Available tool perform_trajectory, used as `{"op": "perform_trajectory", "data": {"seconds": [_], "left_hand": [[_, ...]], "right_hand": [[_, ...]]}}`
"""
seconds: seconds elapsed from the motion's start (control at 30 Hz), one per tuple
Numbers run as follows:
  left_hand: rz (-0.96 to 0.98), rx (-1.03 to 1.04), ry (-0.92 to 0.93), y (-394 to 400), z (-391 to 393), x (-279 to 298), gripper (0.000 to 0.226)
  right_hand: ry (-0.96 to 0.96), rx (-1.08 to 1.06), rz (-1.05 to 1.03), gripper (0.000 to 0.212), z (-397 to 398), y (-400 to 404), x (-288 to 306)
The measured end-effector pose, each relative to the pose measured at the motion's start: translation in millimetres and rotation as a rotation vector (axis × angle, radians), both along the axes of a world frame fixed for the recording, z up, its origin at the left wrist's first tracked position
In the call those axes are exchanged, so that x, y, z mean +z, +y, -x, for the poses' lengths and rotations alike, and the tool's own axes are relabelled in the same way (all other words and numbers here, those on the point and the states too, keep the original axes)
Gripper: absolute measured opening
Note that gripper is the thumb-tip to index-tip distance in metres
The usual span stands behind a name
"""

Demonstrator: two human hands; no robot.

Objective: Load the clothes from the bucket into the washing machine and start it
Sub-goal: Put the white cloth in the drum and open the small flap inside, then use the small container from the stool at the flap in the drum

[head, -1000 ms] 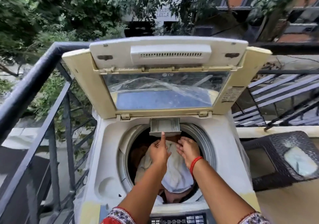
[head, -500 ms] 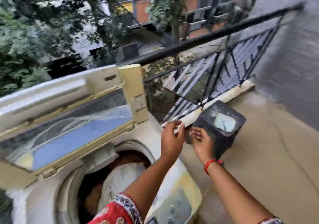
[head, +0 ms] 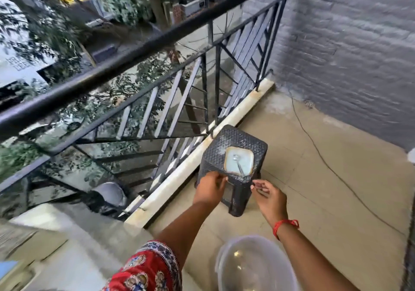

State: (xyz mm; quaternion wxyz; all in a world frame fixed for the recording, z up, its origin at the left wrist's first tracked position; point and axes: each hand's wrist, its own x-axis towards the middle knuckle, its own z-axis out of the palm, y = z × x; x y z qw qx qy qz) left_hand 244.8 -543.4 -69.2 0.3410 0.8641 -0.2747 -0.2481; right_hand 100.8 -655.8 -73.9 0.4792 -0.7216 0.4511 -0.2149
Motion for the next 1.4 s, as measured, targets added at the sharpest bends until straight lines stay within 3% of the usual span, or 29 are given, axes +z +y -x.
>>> {"op": "perform_trajectory", "data": {"seconds": [0.17,0.5,0.63,0.83,1.07,1.4], "left_hand": [[-0.109,0.043,0.006,-54.4,-44.3,-63.9,0.016],[-0.194,0.199,0.112,-127.5,-82.1,-205.4,0.017],[-0.238,0.214,0.095,-155.5,-87.8,-233.9,0.032],[-0.258,0.312,0.159,-173.1,-100.2,-254.9,0.025],[-0.175,0.419,0.285,-160.9,-102.7,-259.5,0.011],[-0.101,0.5,0.313,-108.0,-85.9,-167.9,0.013]], "right_hand": [[0.071,-0.018,0.009,0.011,-35.6,-63.7,-65.6],[0.157,-0.182,-0.206,0.032,-87.3,-139.0,-208.9],[0.162,-0.265,-0.275,0.03,-98.0,-150.6,-238.9],[0.312,-0.268,-0.293,0.044,-115.8,-156.0,-262.3],[0.333,-0.249,-0.284,0.039,-119.9,-153.4,-259.9],[0.218,-0.201,-0.305,0.038,-112.1,-116.2,-176.9]]}}
